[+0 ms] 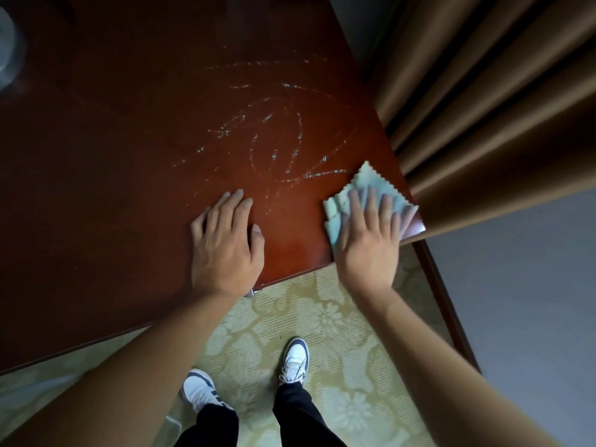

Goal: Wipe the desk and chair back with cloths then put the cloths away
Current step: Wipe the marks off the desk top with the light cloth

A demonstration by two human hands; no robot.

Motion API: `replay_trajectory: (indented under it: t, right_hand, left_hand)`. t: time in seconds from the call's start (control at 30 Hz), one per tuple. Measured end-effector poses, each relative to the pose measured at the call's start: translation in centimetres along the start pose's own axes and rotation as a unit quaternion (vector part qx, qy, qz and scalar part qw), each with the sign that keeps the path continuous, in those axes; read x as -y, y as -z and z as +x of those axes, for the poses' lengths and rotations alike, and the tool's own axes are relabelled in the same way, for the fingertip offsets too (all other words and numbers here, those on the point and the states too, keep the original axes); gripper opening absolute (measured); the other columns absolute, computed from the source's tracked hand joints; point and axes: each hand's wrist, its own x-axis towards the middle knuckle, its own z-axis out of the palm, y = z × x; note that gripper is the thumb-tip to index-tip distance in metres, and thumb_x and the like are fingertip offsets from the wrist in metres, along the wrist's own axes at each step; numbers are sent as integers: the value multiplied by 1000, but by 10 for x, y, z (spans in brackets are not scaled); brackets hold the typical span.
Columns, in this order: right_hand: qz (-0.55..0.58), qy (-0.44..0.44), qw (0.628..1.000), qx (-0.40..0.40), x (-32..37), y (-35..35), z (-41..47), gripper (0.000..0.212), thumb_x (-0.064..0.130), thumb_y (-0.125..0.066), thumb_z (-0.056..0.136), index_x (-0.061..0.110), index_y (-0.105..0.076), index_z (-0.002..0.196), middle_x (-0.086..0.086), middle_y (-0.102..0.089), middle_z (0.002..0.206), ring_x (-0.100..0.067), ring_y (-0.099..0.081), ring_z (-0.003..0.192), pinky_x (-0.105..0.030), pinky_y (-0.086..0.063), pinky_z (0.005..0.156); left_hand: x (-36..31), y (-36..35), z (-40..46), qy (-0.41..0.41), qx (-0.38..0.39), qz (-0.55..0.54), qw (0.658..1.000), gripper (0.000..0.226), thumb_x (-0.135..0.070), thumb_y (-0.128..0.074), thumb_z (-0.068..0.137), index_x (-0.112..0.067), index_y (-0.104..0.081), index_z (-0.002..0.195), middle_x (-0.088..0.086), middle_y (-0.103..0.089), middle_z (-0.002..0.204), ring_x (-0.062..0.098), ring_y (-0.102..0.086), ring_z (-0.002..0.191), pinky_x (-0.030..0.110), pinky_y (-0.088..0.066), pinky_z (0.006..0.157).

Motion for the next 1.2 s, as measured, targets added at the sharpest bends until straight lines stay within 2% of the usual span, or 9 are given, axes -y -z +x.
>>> replay_trajectory:
  t: [0.2, 0.33, 0.53, 0.67, 0.8, 0.93, 1.0, 1.1, 1.2]
  right_hand:
    - [0, 61, 997, 45, 76, -13, -44, 47, 30, -35, 104, 17, -41, 150, -14, -34, 157, -40, -23, 148, -58, -20, 117]
    - [-15, 99, 990, 101, 117, -16, -66, 57, 28, -41, 98, 18, -32, 153, -13, -26, 160, -39, -16, 150, -58, -20, 117]
    - [-2, 152, 983, 105, 222, -31, -91, 51, 33, -27, 103, 17, -39, 150, -14, -31, 158, -40, -22, 148, -55, -23, 118]
    - [-5, 190, 977, 99, 296, -48, -77, 50, 33, -26, 105, 17, -39, 150, -14, -34, 157, -40, -24, 147, -55, -23, 118]
    - [-5, 228, 969, 96, 377, -67, -92, 51, 33, -24, 105, 18, -37, 152, -11, -30, 159, -36, -20, 149, -53, -20, 119]
    - [-10, 333, 936, 110, 417, -78, -166, 48, 30, -33, 104, 17, -41, 149, -9, -35, 157, -34, -25, 148, -54, -25, 118]
    - [-18, 357, 927, 114, 424, -79, -151, 48, 30, -32, 104, 16, -42, 149, -10, -38, 156, -35, -27, 147, -56, -20, 119]
    - [-58, 278, 955, 83, 439, -86, -77, 52, 32, -27, 103, 15, -38, 150, -13, -38, 155, -37, -28, 146, -60, -1, 120]
    - [-16, 140, 986, 85, 455, -88, -6, 52, 37, -21, 106, 19, -29, 154, -14, -28, 160, -36, -18, 149, -58, -4, 120]
  left_hand:
    - [-1, 10, 1, -3, 5, -45, 999, 42, -26, -45, 91, -12, -58, 128, 5, -56, 141, 22, -45, 136, 43, -33, 111]
    - [16, 33, -10, -22, -10, -112, 993, 46, -17, -41, 77, -13, -65, 116, 1, -65, 124, 21, -59, 116, 37, -39, 98]
    - [139, 83, -43, -40, -17, -97, 994, 40, -7, -55, 70, -14, -68, 108, 1, -65, 112, 24, -61, 101, 37, -43, 88]
    - [226, 107, -66, 7, -29, -77, 997, 41, -10, -53, 75, -10, -67, 113, 3, -65, 117, 25, -60, 107, 39, -44, 93]
    - [304, 123, -91, 74, -34, -43, 996, 51, -12, -44, 82, 5, -61, 127, 17, -60, 134, 32, -54, 126, 47, -34, 115]
    - [368, 134, -107, 130, -40, -29, 990, 55, -16, -37, 85, 10, -55, 131, 25, -53, 140, 36, -46, 136, 52, -31, 117]
    - [397, 137, -113, 143, -44, -15, 989, 55, -18, -35, 89, 7, -53, 135, 23, -50, 143, 34, -44, 138, 52, -28, 118]
    - [425, 137, -126, 168, -50, 7, 985, 53, -22, -33, 94, 0, -52, 139, 18, -49, 147, 32, -42, 140, 53, -24, 120]
    - [423, 133, -130, 171, -68, -2, 983, 50, -24, -34, 96, -4, -55, 137, 14, -50, 147, 30, -41, 141, 52, -27, 119]
